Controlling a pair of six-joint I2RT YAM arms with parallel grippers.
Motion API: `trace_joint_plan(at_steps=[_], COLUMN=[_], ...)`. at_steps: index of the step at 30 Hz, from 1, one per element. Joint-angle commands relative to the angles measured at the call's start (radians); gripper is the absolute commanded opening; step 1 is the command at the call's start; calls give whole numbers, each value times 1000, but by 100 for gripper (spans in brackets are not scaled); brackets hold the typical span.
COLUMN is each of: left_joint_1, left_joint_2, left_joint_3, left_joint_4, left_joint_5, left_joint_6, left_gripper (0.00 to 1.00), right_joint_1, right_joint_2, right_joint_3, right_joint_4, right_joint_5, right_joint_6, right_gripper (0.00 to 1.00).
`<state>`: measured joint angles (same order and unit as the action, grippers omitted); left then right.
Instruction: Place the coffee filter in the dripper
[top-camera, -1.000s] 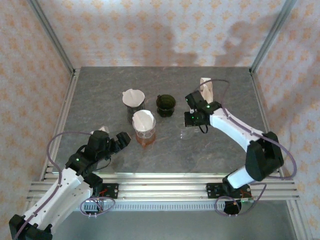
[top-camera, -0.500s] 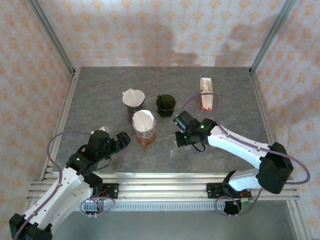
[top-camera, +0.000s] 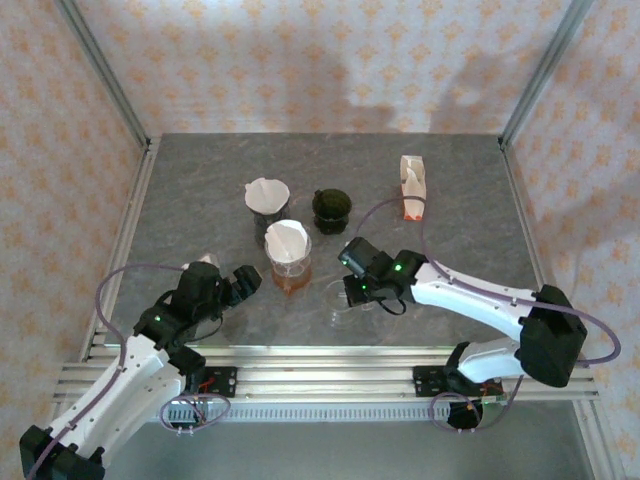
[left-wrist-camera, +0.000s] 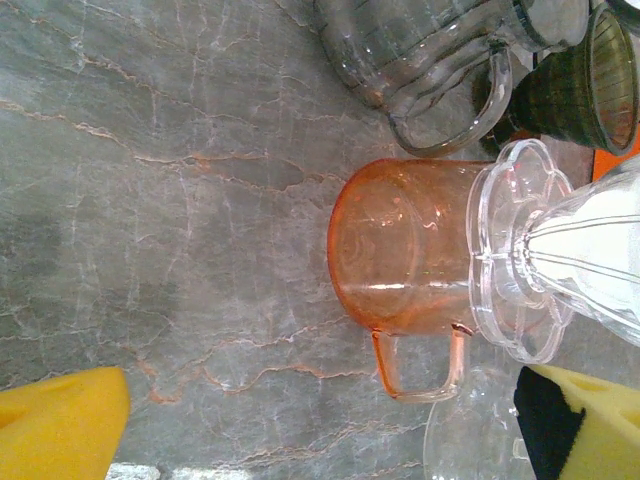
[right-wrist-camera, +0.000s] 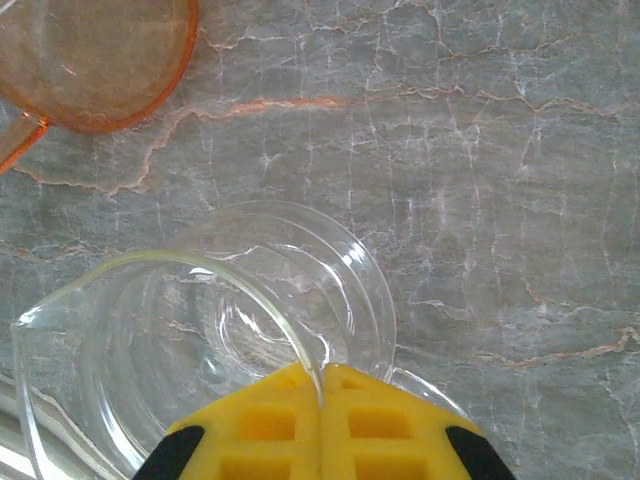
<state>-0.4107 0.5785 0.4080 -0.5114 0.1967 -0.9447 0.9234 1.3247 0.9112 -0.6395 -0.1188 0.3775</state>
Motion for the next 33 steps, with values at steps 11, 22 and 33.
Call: trace_joint_plan(at_steps=[11, 22, 33], left_joint_1=[5, 4, 4], left_joint_2=[-1, -2, -56], left_joint_3=[-18, -21, -37], left_joint_4=[22, 23, -3], left_joint_5=[-32, -25, -17], left_joint_6=[-12, -17, -31], left_gripper=[100, 100, 100], right_joint_1=[6, -126, -378], right_joint_2=[-46, -16, 401], right_joint_3=[5, 120, 520], right_joint_4=[11, 33, 70], right_joint_5=[91, 140, -6], right_joint_6=[34, 4, -46], right_gripper=[44, 57, 53])
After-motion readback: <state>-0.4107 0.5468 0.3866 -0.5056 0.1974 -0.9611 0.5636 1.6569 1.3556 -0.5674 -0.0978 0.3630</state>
